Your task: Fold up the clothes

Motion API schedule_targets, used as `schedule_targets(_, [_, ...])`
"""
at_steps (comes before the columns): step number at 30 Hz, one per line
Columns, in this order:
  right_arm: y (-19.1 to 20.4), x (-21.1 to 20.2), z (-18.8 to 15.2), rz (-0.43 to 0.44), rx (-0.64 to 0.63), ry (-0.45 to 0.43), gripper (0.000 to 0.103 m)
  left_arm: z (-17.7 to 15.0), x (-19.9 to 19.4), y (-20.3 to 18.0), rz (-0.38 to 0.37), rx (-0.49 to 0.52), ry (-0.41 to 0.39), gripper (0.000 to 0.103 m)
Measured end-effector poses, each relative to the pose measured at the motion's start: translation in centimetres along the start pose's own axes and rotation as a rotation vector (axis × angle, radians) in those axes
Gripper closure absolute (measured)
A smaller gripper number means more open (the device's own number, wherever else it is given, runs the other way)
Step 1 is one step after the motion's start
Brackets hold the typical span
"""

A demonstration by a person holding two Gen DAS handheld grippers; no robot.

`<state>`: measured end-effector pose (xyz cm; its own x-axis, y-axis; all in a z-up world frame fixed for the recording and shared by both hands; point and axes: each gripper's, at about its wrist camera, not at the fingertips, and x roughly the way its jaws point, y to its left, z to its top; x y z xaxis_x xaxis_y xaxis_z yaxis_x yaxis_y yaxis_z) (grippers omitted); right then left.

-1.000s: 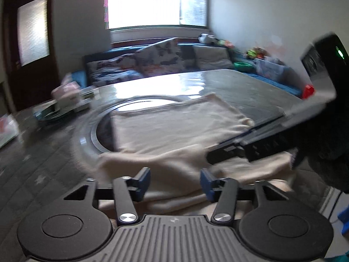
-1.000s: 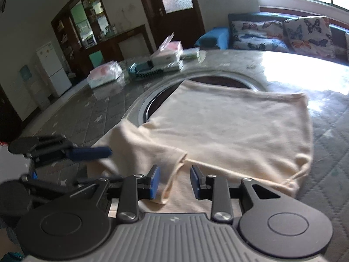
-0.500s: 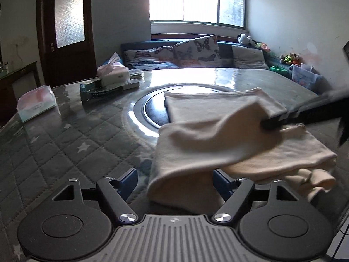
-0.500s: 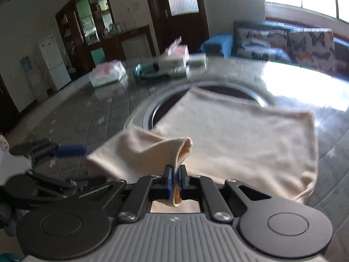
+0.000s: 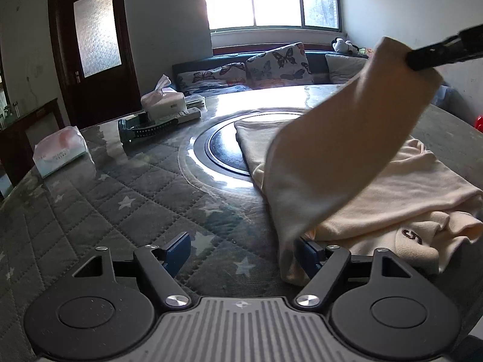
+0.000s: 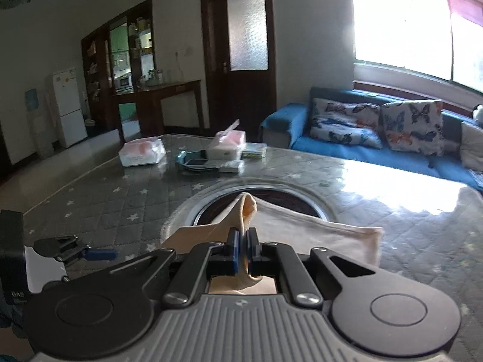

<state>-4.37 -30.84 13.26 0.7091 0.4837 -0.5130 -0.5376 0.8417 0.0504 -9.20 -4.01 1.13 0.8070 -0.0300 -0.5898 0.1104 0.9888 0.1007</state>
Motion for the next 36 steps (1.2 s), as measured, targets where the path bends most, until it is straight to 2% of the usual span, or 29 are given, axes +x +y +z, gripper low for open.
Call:
schedule_targets(3, [-0.9, -0.4, -1.0, -0.039, 0.024, 0.025, 0.099, -0.1, 0.0, 0.0, 0.002, 0.012, -0.001, 0.026])
schedule_targets(7, [-2.5, 0.7, -4.1, -0.072, 0.082, 0.13, 0.098, -0.2, -0.3, 0.0, -0.007, 0.032, 0.002, 0.026])
schedule_targets(9, [-3.0, 1.6, -5.5, -0.084, 0.095, 0.185, 0.092, -0.1, -0.5, 0.1, -0.013, 0.045, 0.003, 0.026])
schedule_targets(11, [-3.4, 2.0, -6.4, -0.096, 0.105, 0.215, 0.092, -0.1, -0.9, 0.4, -0.031, 0.055, 0.003, 0.025])
schedule_targets(16, [-4.2, 1.9, -7.0, -0.122, 0.112, 0.211, 0.091, 0.3, -2.3, 1.2, -0.067, 0.087, -0.014, 0.025])
schedule_targets(17, [-4.3, 1.9, -7.0, -0.12, 0.115, 0.201, 0.09, 0.4, -2.6, 1.4, -0.075, 0.089, -0.023, 0.025])
schedule_targets(20, [-4.1, 2.3, -6.6, -0.104, 0.109, 0.176, 0.075, 1.2, -3.3, 1.7, -0.085, 0.099, -0.05, 0.025])
schedule_targets(24, [-3.2, 3.6, -6.1, -0.065, 0.084, 0.155, 0.075, 2.4, -2.8, 1.3, -0.096, 0.099, -0.065, 0.026])
schedule_targets(26, [-2.6, 4.4, -6.0, -0.042, 0.069, 0.149, 0.075, 3.1, -2.3, 0.9, -0.103, 0.096, -0.069, 0.029])
schedule_targets(29, [-1.8, 5.4, -6.0, -0.018, 0.046, 0.148, 0.075, 4.1, -0.9, -0.2, -0.139, 0.083, -0.065, 0.038])
schedule_targets(33, [-1.4, 6.3, -6.5, -0.023, 0.029, 0.156, 0.075, 5.1, 1.5, -1.7, -0.2, 0.058, -0.038, 0.057])
schedule_targets(36, [-1.6, 6.4, -7.0, -0.037, 0.032, 0.17, 0.077, 5.5, 3.2, -2.9, -0.226, 0.06, -0.018, 0.059])
